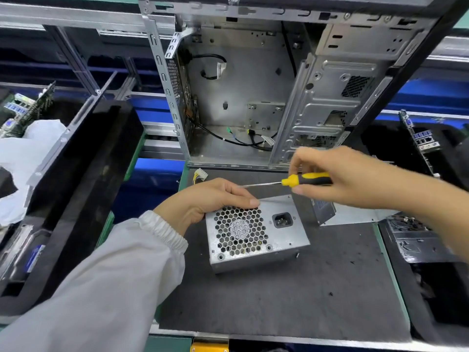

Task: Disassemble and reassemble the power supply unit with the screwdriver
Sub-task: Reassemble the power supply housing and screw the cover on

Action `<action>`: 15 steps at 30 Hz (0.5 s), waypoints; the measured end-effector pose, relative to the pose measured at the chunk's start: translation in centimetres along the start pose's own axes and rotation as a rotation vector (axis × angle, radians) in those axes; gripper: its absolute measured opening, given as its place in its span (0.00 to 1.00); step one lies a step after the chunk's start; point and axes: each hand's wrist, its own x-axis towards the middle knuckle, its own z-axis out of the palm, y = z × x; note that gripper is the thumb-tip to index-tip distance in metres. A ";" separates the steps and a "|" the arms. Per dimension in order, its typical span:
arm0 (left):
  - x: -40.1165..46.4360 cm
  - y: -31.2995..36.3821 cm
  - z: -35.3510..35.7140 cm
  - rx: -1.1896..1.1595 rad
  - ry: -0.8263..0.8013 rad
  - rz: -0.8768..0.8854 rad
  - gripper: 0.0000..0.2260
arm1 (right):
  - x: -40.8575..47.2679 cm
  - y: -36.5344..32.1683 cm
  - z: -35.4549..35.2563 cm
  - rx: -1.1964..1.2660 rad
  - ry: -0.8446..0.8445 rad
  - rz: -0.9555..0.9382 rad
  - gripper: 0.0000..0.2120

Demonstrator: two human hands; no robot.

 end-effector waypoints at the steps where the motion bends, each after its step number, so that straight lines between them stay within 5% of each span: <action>1: 0.0 0.0 0.0 0.021 0.014 -0.002 0.12 | -0.4 -0.2 -1.1 -0.061 -0.006 -0.023 0.10; 6: 0.0 0.0 0.0 0.030 0.023 -0.026 0.15 | -1.0 -0.9 -3.4 -0.270 -0.013 -0.060 0.10; 15: -0.2 0.2 0.0 0.020 0.007 -0.045 0.15 | -0.7 -1.2 -3.1 -0.279 -0.019 -0.069 0.12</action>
